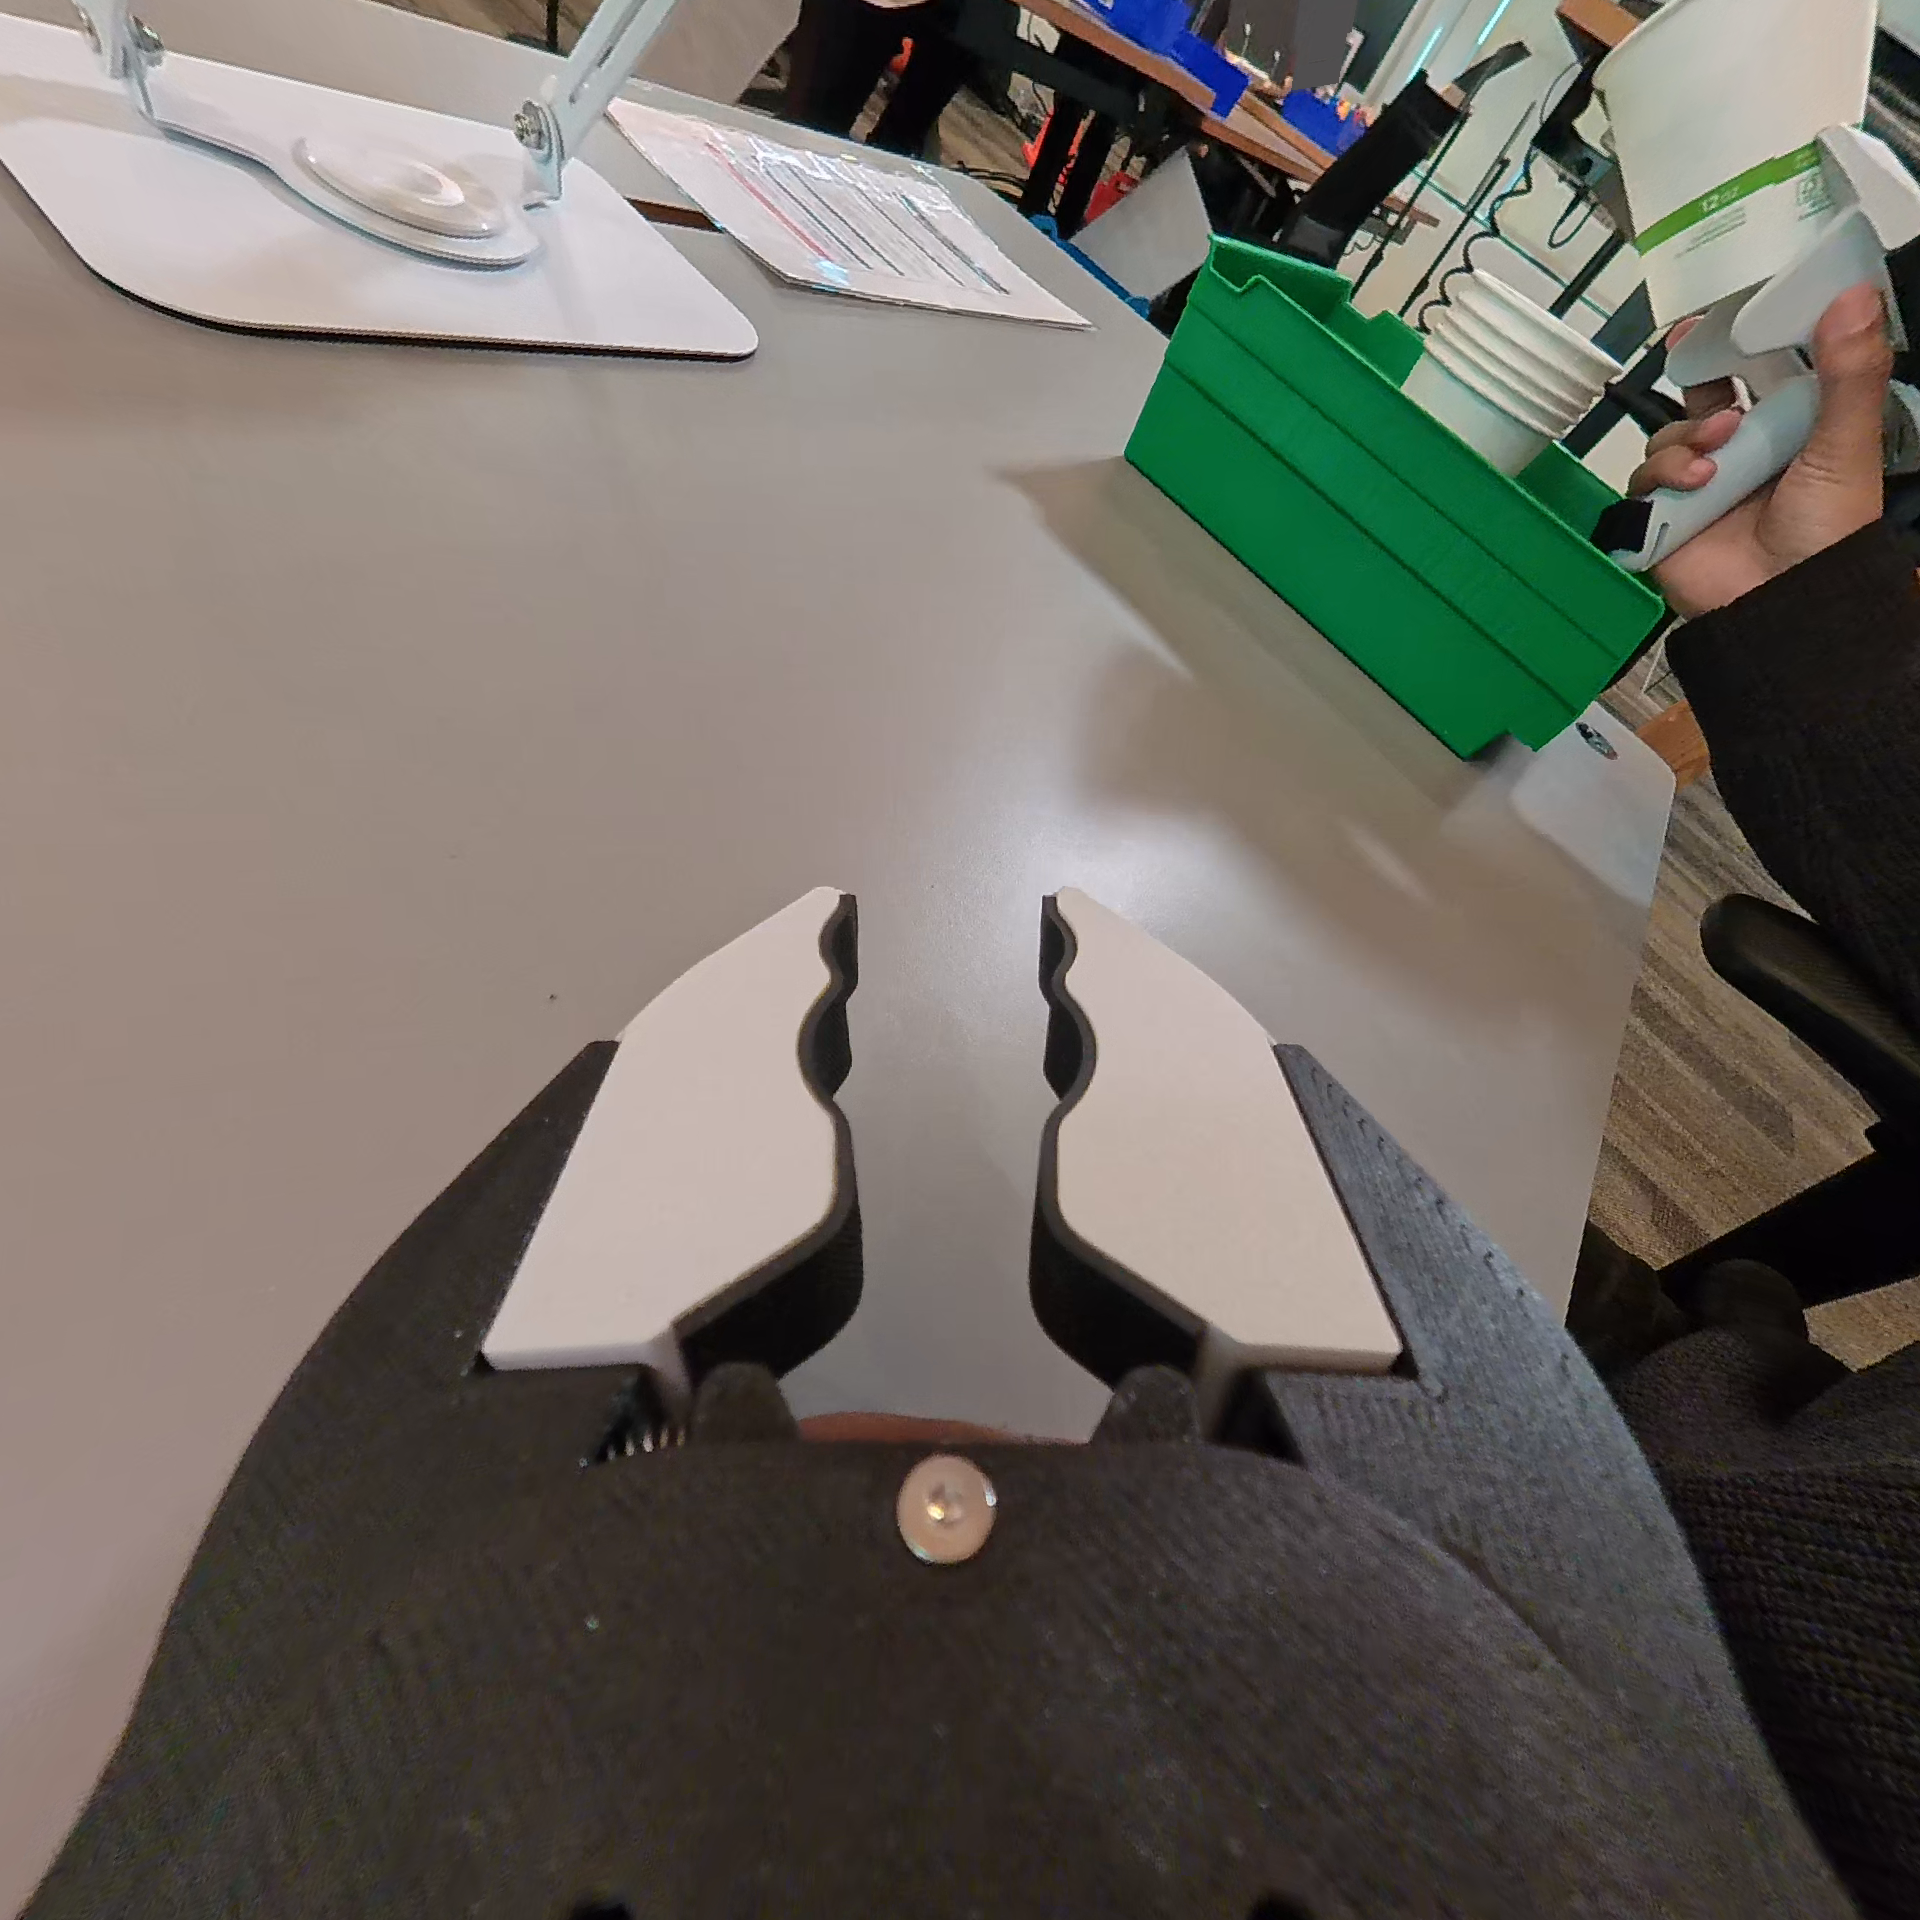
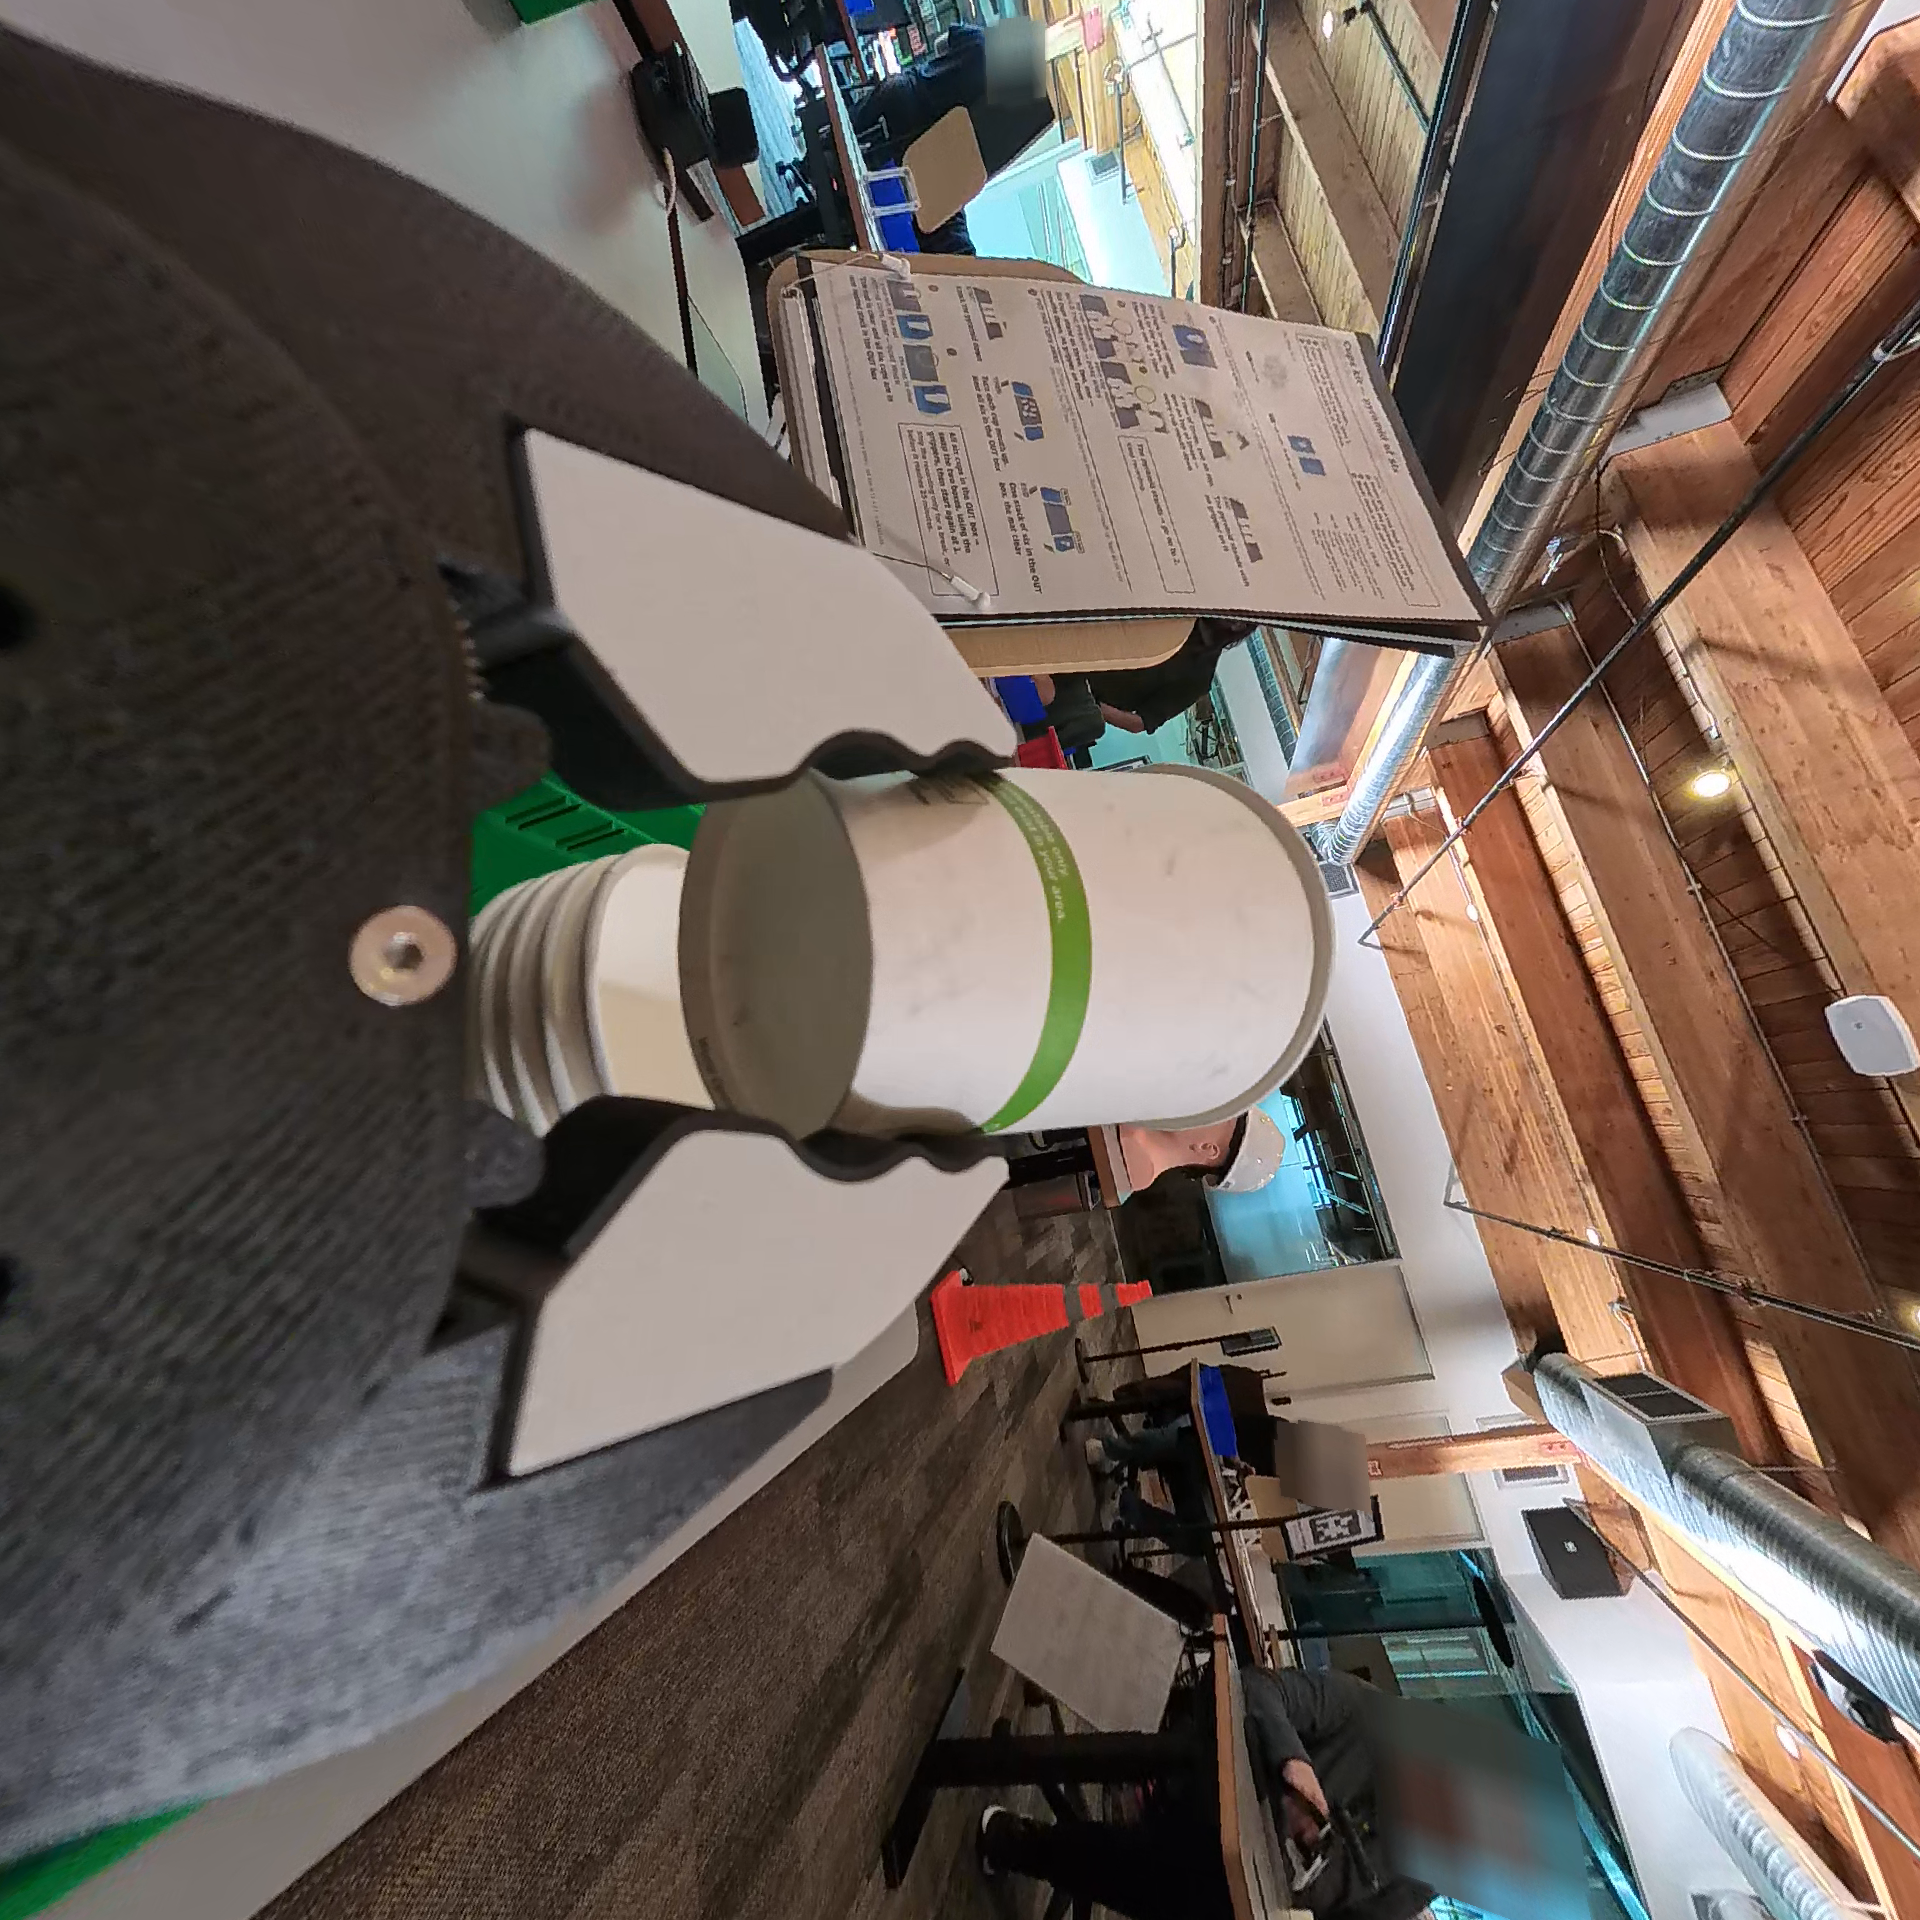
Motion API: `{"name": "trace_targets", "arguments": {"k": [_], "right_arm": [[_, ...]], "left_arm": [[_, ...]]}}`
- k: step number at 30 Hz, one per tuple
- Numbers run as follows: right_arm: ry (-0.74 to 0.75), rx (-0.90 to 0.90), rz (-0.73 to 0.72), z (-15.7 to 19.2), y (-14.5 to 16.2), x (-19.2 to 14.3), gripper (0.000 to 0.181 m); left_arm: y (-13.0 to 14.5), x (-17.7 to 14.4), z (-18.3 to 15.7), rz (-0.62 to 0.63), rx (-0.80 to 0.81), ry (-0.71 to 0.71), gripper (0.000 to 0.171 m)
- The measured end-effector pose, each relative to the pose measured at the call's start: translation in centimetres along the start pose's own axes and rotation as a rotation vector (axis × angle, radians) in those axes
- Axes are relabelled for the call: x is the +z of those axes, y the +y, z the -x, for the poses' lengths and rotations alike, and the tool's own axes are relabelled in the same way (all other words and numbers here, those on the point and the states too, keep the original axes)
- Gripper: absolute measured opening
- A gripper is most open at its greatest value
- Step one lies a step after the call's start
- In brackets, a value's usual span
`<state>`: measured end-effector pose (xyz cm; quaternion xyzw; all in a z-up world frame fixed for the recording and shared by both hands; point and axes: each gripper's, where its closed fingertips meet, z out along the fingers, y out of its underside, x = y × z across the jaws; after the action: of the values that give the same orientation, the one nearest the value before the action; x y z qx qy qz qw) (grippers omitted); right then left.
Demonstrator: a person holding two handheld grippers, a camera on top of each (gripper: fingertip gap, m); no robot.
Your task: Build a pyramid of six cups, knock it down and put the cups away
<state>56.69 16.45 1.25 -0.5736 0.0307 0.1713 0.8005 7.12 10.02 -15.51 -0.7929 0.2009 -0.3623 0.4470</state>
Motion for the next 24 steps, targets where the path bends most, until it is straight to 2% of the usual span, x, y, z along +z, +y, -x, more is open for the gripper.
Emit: {"name": "trace_targets", "arguments": {"k": [17,24], "right_arm": [[-0.027,0.016,-0.011,0.5,-0.2,-0.6,0.067],[-0.016,-0.018,0.002,0.8,-0.6,-2.0,0.067]], "left_arm": [[-0.4,0.3,-0.5,-0.012,-0.001,0.019,0.035],[-4.7,2.8,-5.1,-0.133,-0.045,0.123,0.035]]}}
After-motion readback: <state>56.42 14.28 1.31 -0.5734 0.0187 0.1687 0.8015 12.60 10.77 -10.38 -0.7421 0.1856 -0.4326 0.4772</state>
